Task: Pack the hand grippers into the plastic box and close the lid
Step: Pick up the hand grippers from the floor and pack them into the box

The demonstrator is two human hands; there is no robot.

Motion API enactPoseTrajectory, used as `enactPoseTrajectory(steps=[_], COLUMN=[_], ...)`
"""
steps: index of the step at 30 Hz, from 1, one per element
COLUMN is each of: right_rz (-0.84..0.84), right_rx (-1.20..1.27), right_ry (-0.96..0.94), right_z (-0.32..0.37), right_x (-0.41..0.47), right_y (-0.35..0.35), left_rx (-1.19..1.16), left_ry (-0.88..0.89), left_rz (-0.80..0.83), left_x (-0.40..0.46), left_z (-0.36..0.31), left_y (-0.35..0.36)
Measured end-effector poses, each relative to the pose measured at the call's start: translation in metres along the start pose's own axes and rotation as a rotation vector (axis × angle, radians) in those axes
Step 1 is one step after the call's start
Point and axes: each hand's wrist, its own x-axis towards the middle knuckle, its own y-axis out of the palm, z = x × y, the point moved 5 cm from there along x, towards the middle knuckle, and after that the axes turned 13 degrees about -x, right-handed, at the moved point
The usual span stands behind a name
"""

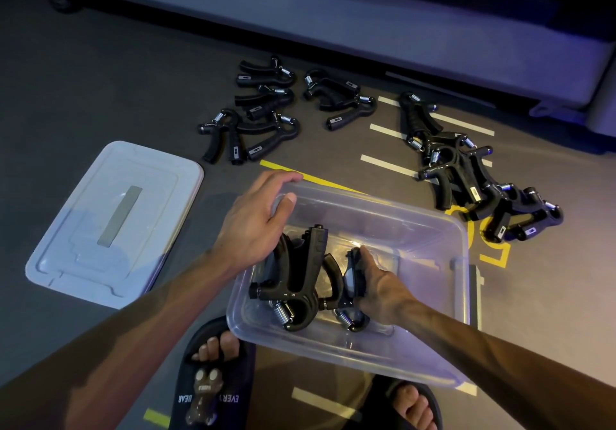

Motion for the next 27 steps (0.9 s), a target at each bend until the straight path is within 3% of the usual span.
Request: enactPoseTrajectory(steps=[8, 14, 16, 19, 21, 23, 25, 27], right_rz=[0.011, 0.042, 0.074, 0.227, 0.086, -0.186, -0.403, -0.467], right_rx=[-0.036, -0.362, -0.198, 0.357, 0.463, 0.441, 0.352, 0.149], right_ry=[-0.004, -0.024, -0.102, -0.168, -0.205, -0.190, -0.128, -0.051], right_z=[0.003, 0.015, 0.021, 0.031, 0.025, 0.007, -0.018, -0.046], right_x=[-0.008, -0.017, -0.021, -0.032, -0.026, -0.007, 0.020, 0.055], right_y=[-0.005, -0.033, -0.056, -0.107, -0.149, -0.181, -0.195, -0.195], left_rx=[-0.003, 0.031, 0.069, 0.109, 0.125, 0.129, 0.123, 0.120], left_ry=[0.012, 0.043, 0.051, 0.060, 0.069, 0.088, 0.104, 0.112], left_rz=[0.007, 0.037, 0.051, 0.083, 0.111, 0.133, 0.153, 0.182], left_x=[0.000, 0.006, 0.010, 0.017, 0.024, 0.032, 0.039, 0.045], left_z=[-0.002, -0.001, 0.000, -0.002, -0.004, -0.006, -0.006, -0.004], left_y=[0.000, -0.004, -0.004, -0.001, 0.002, 0.004, 0.005, 0.007])
